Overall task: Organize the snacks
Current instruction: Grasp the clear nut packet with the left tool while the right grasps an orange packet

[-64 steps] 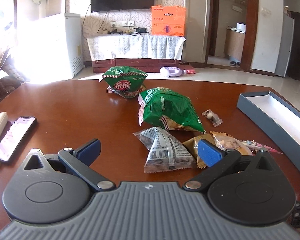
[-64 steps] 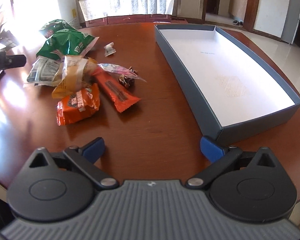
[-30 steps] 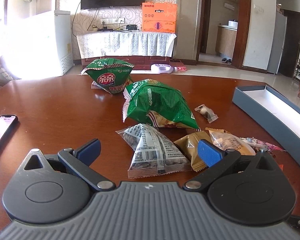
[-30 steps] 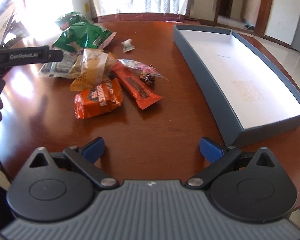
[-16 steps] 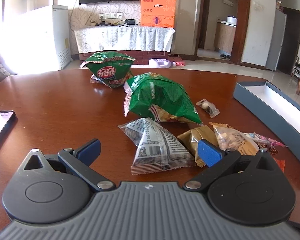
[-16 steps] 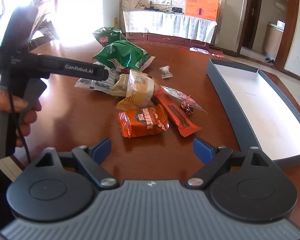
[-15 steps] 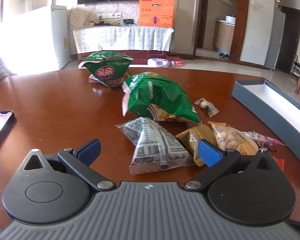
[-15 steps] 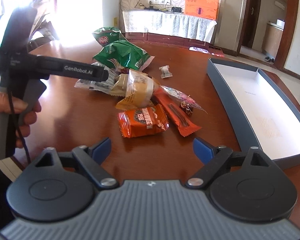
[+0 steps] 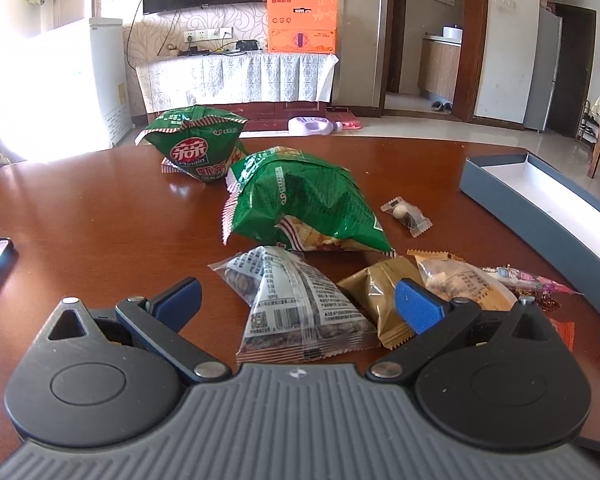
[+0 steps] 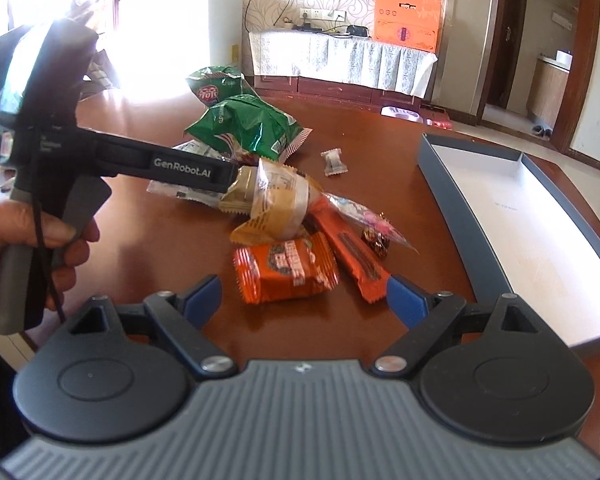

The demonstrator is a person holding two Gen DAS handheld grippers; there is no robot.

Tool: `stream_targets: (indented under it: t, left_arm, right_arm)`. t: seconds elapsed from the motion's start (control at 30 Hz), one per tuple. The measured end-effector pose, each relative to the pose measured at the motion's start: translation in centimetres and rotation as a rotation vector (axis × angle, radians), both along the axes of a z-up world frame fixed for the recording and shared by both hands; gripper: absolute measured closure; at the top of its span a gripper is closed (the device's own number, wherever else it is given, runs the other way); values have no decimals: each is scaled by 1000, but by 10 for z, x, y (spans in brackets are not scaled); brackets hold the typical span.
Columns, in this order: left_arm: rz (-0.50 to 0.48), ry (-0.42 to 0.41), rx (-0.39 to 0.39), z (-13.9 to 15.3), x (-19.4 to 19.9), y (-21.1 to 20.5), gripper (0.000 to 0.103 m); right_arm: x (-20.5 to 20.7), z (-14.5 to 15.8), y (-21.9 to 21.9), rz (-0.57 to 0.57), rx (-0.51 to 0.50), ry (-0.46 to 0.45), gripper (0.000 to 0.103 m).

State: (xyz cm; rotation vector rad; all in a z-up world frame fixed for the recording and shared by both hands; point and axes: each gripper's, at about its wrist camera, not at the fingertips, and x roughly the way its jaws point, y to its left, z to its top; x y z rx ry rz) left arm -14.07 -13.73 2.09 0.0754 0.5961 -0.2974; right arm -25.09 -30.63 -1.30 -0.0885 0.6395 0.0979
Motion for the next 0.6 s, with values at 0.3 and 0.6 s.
stream_targets:
  t: [0.3, 0.6]
  left_arm:
    - [-18, 26, 16, -6, 7, -5, 0]
    - [-51, 54, -1, -12, 14, -11, 0]
  right_arm:
    - [21, -5, 8, 31, 3, 16, 12]
    - [21, -6, 5, 28, 16, 16, 12]
